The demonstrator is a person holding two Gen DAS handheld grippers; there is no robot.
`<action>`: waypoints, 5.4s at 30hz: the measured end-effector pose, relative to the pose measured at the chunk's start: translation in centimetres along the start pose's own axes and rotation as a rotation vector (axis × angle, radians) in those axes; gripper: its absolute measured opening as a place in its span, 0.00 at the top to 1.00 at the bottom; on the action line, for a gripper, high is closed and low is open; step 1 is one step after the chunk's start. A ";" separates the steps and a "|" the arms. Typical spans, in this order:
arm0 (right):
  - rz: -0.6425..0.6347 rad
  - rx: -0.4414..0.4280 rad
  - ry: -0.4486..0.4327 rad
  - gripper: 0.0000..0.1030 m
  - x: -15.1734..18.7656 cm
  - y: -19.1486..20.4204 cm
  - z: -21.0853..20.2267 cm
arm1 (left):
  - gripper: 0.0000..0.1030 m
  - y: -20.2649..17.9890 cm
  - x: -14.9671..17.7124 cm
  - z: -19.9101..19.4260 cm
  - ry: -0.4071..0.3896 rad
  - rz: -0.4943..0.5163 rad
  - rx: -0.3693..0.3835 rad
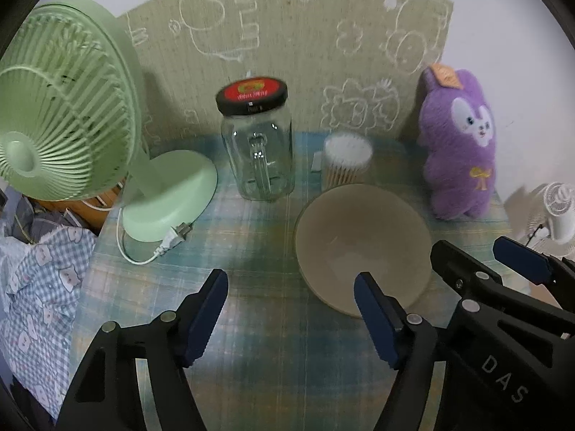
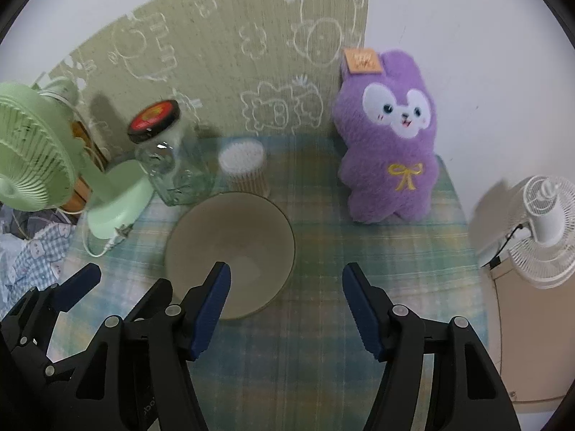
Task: Organize plates and bowls
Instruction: 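Move both grippers to the rim of the cream bowl beside the glass jar, then grasp the rim of the cream bowl with both grippers, then lift the cream bowl and carry it over the green-rimmed bowl, then lower the cream bowl into the green-rimmed bowl and open both grippers, then grasp the rim of the nested bowls with both grippers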
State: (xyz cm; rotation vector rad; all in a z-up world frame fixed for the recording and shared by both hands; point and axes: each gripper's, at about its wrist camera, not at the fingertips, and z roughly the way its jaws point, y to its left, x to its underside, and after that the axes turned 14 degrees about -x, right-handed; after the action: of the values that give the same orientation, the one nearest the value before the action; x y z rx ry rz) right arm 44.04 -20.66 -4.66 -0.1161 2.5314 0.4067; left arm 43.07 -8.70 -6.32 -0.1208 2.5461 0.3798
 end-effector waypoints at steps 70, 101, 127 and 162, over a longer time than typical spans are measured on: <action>0.061 0.019 -0.067 0.70 17.0 10.3 -14.2 | 0.65 8.4 15.4 -14.4 -0.053 0.085 0.121; 0.148 0.052 -0.067 0.70 25.9 11.8 -17.0 | 0.66 9.8 22.9 -16.2 -0.039 0.144 0.166; 0.179 0.024 -0.020 0.70 29.4 11.1 -15.3 | 0.59 10.0 26.5 -15.0 0.007 0.125 0.167; 0.214 -0.038 0.092 0.33 27.2 7.9 -11.6 | 0.18 9.7 25.0 -11.0 0.112 0.103 0.195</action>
State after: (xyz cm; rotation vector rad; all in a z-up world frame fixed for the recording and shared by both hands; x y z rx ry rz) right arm 13.98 -16.69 -8.36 0.1256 2.6370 0.5447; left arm 14.84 -2.85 -8.66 0.0643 2.6912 0.1656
